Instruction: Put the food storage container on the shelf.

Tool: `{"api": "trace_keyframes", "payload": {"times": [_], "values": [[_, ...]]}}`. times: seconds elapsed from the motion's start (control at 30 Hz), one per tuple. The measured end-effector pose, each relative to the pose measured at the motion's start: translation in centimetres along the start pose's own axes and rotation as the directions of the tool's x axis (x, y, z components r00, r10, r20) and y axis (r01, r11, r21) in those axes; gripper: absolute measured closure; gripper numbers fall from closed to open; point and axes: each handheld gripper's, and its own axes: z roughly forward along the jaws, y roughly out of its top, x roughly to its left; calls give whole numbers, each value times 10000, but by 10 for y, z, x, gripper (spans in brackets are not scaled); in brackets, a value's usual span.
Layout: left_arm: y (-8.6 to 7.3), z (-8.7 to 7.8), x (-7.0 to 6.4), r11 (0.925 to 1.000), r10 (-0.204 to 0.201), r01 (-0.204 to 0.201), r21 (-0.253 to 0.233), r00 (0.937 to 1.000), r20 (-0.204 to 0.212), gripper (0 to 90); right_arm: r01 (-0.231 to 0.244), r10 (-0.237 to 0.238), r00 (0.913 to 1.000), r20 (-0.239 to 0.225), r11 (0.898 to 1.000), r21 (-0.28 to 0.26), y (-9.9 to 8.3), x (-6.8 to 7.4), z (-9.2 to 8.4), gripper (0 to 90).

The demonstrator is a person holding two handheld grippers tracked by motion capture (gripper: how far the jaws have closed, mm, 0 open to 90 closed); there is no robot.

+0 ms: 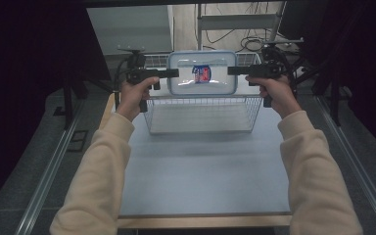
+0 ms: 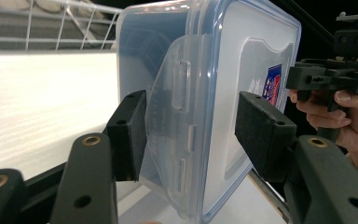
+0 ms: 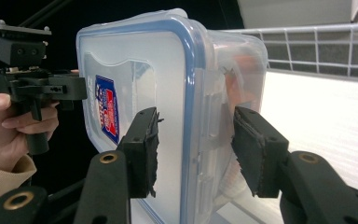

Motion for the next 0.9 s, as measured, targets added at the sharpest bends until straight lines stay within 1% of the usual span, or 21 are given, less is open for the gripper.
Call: {"api": "trace_keyframes", "payload": {"times": [0.13, 0.27, 0.3, 0.43, 0.5, 0.53, 0.57, 0.6, 0.63, 0.7, 0.73, 0.8, 0.83, 0.9], "values": [[2, 3, 4, 9997, -182, 182, -135, 9998, -36, 448, -287, 287, 9996, -2, 9996, 43, 1, -6, 6, 513], [8, 6, 6, 9995, -311, 312, 44, 9994, -180, 439, -445, 445, 9990, 35, 9990, -20, 4, -9, 9, 509], [10, 8, 7, 9989, -451, 453, 75, 9987, -243, 433, -517, 517, 9986, 65, 9987, -33, 5, -10, 10, 507], [16, 14, 9, 9978, -623, 631, 178, 9971, -448, 410, -713, 715, 9967, 379, 9974, -69, 9, -12, 14, 492], [17, 18, 12, 9958, -894, 901, 134, 9951, -430, 400, -708, 712, 9953, 657, 9975, -76, 10, -13, 17, 492], [18, 20, 13, 9944, -1022, 1032, 209, 9938, -442, 389, -659, 659, 9947, 788, 9978, -27, 11, -13, 19, 517], [18, 22, 16, 9938, -1069, 1078, 278, 9937, -332, 380, -637, 636, 9940, 887, 9980, -21, 11, -13, 21, 487], [18, 24, 19, 9920, -1223, 1232, 286, 9921, -289, 364, -646, 632, 9925, 1046, 9979, 98, 11, -13, 24, 459], [19, 26, 24, 9903, -1361, 1366, 262, 9905, -205, 352, -885, 892, 9890, 1182, 9960, -107, 10, -15, 28, 456], [19, 29, 28, 9869, -1581, 1586, 291, 9873, -172, 343, -928, 938, 9887, 1172, 9956, -140, 9, -16, 28, 465], [19, 31, 31, 9858, -1628, 1634, 386, 9865, -182, 315, -969, 985, 9881, 1178, 9951, -199, 9, -17, 29, 486], [18, 35, 35, 9803, -1907, 1912, 505, 9815, -143, 258, -895, 912, 9871, 1315, 9958, -190, 8, -18, 29, 488], [18, 36, 37, 9818, -1849, 1850, 429, 9827, -55, 252, -851, 874, 9859, 1429, 9961, -217, 7, -17, 30, 484], [18, 36, 37, 9826, -1818, 1819, 368, 9833, -67, 249, -805, 845, 9852, 1494, 9962, -325, 6, -17, 30, 476]]}}
